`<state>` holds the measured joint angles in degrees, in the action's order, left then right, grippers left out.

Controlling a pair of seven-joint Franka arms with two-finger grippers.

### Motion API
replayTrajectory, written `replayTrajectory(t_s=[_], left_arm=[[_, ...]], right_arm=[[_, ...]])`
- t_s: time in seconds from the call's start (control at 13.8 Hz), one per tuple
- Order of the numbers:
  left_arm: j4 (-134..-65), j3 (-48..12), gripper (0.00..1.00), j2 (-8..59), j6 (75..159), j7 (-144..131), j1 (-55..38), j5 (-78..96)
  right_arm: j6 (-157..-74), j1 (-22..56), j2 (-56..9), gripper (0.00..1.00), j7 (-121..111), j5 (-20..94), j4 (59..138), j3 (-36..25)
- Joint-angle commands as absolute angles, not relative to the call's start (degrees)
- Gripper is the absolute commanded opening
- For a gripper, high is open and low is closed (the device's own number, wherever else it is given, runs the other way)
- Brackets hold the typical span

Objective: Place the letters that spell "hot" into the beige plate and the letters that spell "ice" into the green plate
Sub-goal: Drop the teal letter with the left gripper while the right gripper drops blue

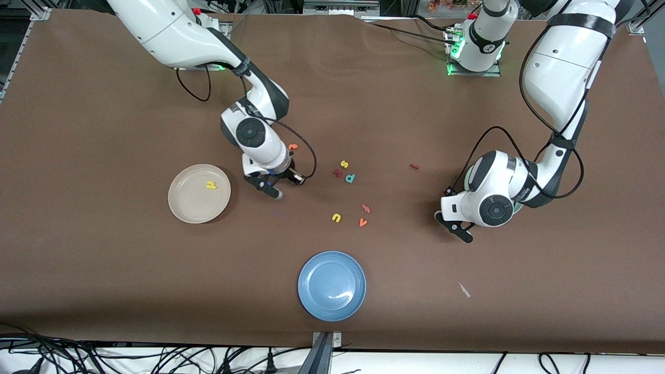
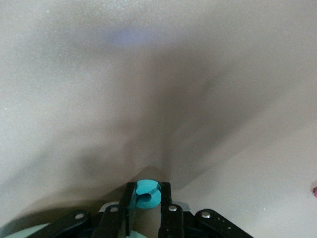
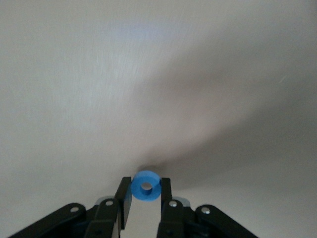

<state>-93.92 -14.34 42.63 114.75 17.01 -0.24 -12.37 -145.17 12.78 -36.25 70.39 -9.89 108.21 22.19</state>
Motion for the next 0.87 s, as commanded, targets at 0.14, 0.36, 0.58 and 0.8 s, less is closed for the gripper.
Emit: replayTrajectory(t_s=[0.14, 0.36, 0.58, 0.8], left_arm=[[-94.0, -14.5, 0.00, 41.3, 114.3, 15.5, 0.3, -13.3], [-91.0, -14.7, 0.00, 36.7, 106.1, 15.5, 1.4, -11.4], [-86.8, -14.7, 0.00, 35.9, 94.6, 17.7, 4.6, -9.5], [-89.0, -14.4, 0.00, 36.6, 91.5, 20.5, 7.2, -10.2]], right_arm=[[-133.2, 2.0, -26.2, 0.10, 59.0, -10.0, 112.3, 26.4], [-130.4, -6.4, -22.6, 0.10, 46.6, -9.9, 116.2, 29.4], [-130.4, -11.6, -20.6, 0.11, 36.5, -9.8, 118.7, 29.4], [-130.8, -15.6, -21.4, 0.32, 31.2, -9.8, 118.9, 29.3]])
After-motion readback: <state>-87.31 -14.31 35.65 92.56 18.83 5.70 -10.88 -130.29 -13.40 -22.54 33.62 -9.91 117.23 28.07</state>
